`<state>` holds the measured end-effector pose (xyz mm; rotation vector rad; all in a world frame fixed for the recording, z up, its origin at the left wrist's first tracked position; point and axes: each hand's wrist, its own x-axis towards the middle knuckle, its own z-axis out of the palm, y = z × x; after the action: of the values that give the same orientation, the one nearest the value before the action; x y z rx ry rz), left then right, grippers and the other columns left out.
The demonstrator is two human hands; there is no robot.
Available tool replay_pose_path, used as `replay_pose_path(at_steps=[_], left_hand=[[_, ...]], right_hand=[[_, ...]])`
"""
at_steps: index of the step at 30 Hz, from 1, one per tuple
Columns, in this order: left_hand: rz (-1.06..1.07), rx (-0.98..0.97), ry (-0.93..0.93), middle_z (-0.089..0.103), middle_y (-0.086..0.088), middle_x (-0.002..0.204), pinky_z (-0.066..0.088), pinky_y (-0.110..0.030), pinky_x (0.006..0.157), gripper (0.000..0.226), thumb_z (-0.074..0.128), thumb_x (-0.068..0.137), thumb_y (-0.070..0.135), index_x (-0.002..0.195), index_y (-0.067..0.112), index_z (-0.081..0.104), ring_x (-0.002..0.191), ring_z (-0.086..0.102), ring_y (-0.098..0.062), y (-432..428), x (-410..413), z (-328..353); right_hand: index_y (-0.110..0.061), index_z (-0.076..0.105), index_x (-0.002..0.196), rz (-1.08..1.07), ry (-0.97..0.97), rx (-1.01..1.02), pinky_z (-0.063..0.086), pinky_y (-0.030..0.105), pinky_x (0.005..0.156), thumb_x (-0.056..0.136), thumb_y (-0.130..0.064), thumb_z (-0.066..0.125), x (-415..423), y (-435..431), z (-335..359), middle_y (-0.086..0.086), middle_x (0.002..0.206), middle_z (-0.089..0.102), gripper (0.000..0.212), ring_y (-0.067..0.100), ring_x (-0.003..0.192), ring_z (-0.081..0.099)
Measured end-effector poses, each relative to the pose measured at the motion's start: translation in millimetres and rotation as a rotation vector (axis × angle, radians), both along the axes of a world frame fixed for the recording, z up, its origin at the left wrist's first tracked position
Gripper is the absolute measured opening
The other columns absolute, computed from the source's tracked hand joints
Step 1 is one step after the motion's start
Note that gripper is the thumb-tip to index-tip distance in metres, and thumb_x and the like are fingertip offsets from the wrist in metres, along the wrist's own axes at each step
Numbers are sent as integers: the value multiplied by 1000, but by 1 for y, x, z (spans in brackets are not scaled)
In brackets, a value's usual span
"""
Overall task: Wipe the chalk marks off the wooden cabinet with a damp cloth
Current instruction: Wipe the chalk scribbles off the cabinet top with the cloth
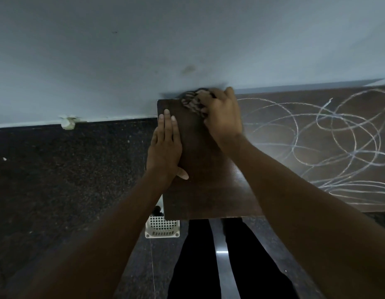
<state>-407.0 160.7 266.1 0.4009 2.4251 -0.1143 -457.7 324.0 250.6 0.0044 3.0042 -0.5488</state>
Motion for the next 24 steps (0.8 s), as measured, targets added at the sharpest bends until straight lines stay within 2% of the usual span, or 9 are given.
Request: replay_pose_path(at_steps=[3, 6, 9, 13, 16, 18, 21, 24], left_hand=[[-17, -7, 8, -27, -32, 160, 2, -44, 128, 169, 83, 47, 72, 152, -11, -21, 153, -19, -42, -2, -1, -1], [-18, -8, -1, -28, -32, 159, 3, -45, 128, 168, 83, 47, 69, 151, -11, -22, 152, -20, -42, -2, -1, -2], [-18, -17, 0, -28, -32, 159, 5, -45, 128, 167, 84, 48, 66, 151, -12, -22, 152, -20, -43, 0, -1, -2], [-18, -9, -5, -29, -32, 159, 6, -46, 128, 167, 85, 48, 65, 151, -11, -22, 152, -20, -43, 0, -1, -3], [-46, -27, 18, -27, -33, 159, 8, -46, 128, 167, 83, 48, 69, 151, -12, -22, 152, -19, -44, -2, 0, -4], [-50, -33, 26, -26, -34, 159, 8, -46, 128, 168, 83, 48, 69, 151, -12, -21, 152, -18, -44, -2, -1, -4], [-29, -39, 1, -28, -33, 159, 3, -44, 128, 169, 85, 48, 68, 150, -11, -24, 152, -20, -42, 0, -1, -4], [11, -36, -27, -29, -30, 160, -2, -41, 127, 169, 87, 48, 67, 151, -8, -25, 153, -21, -40, 3, -2, -4]], right_hand=[[-15, 68, 121, -79, 13, 60, 45, 37, 77, 68, 2, 62, 5, 43, -7, 11, 120, 66, 56, 37, 101, 51], [-17, 69, 117, -144, 22, 111, 40, 36, 73, 72, 2, 56, 10, 75, -7, 10, 115, 67, 50, 35, 97, 49], [-14, 69, 115, -188, 6, 123, 39, 38, 71, 74, 4, 53, 10, 77, -7, 12, 113, 67, 48, 36, 97, 48], [-11, 69, 111, -261, -29, 120, 44, 40, 77, 71, 5, 56, 4, 53, -1, 13, 112, 67, 45, 37, 99, 49], [-13, 67, 116, -218, -40, 100, 45, 41, 83, 74, 5, 57, 3, 27, 1, 12, 119, 65, 47, 36, 105, 48], [-14, 65, 123, -139, -43, 57, 44, 41, 87, 83, 1, 56, 0, 3, 2, 12, 125, 63, 43, 35, 111, 47], [-16, 61, 127, -19, -65, 12, 42, 35, 95, 96, -13, 52, -11, -41, 4, 8, 130, 60, 33, 28, 118, 45], [-17, 60, 126, 54, -54, -6, 40, 33, 98, 97, -18, 49, -16, -63, -1, 7, 128, 59, 31, 27, 120, 44]])
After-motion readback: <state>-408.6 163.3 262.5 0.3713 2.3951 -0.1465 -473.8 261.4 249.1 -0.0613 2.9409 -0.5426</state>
